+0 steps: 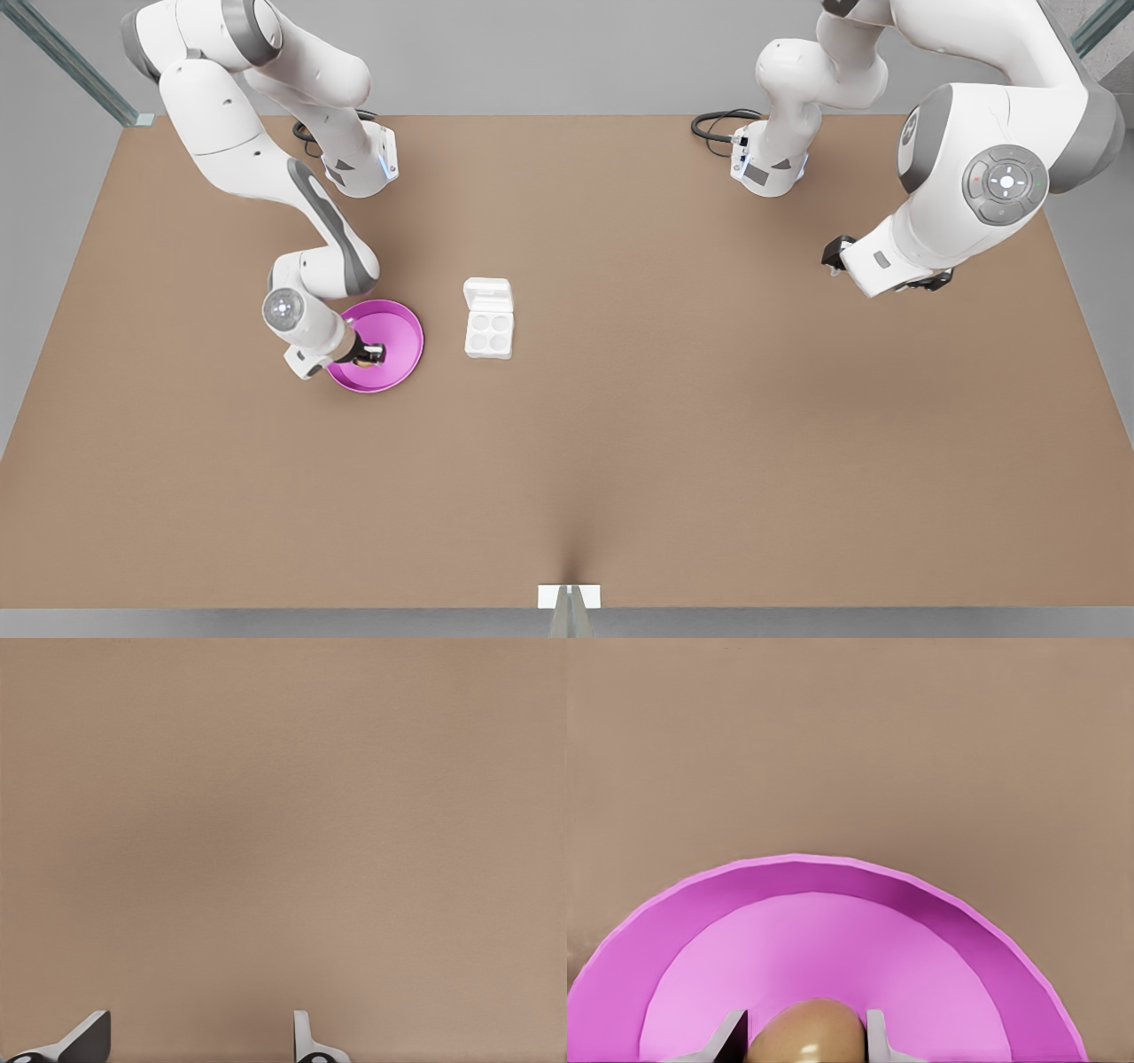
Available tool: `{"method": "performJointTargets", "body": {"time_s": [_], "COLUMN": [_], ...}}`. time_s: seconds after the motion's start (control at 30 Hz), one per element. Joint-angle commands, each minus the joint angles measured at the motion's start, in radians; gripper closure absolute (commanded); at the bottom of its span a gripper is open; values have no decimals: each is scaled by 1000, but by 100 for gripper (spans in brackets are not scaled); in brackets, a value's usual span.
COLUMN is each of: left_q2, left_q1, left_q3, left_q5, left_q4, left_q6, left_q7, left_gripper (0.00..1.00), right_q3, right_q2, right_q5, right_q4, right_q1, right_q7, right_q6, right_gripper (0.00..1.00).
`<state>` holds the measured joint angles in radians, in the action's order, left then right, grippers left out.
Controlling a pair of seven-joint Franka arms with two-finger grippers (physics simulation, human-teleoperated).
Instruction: Pack egg into the box and close the box lid
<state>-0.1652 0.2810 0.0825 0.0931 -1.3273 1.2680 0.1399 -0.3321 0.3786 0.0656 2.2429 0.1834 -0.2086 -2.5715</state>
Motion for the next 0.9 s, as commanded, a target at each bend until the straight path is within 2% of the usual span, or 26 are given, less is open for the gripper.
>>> {"method": "performJointTargets", "body": {"time_s": [0.0,0.17,0.33,0.43,0.53,0.63,0.87], "left_q2": [1,1,-5,-5,-5,-5,-5], "left_q1": [0,0,0,0,0,0,0], "left_q3": [0,0,0,0,0,0,0], "left_q5": [0,0,0,0,0,0,0], "left_q4": [0,0,0,0,0,0,0], "left_q6": [-1,-1,-1,-1,-1,-2,-2], "left_q7": [-2,-5,-3,-3,-5,-3,-3], "left_gripper": [0,0,0,0,0,0,0], "right_q3": [-10,-18,-16,-16,-16,-16,-48], "right_q2": [-12,2,45,48,48,51,33], "right_q5": [16,11,-46,-46,-133,-135,-135], "right_q4": [-37,-232,-335,-362,-367,-350,-177], "right_q1": [-1,-64,-174,-286,-381,-418,-403], "right_q7": [3,-3,-63,-236,-367,-436,-468], "right_q6": [134,223,260,263,267,269,169], "right_gripper": [59,59,58,58,58,58,58]}}
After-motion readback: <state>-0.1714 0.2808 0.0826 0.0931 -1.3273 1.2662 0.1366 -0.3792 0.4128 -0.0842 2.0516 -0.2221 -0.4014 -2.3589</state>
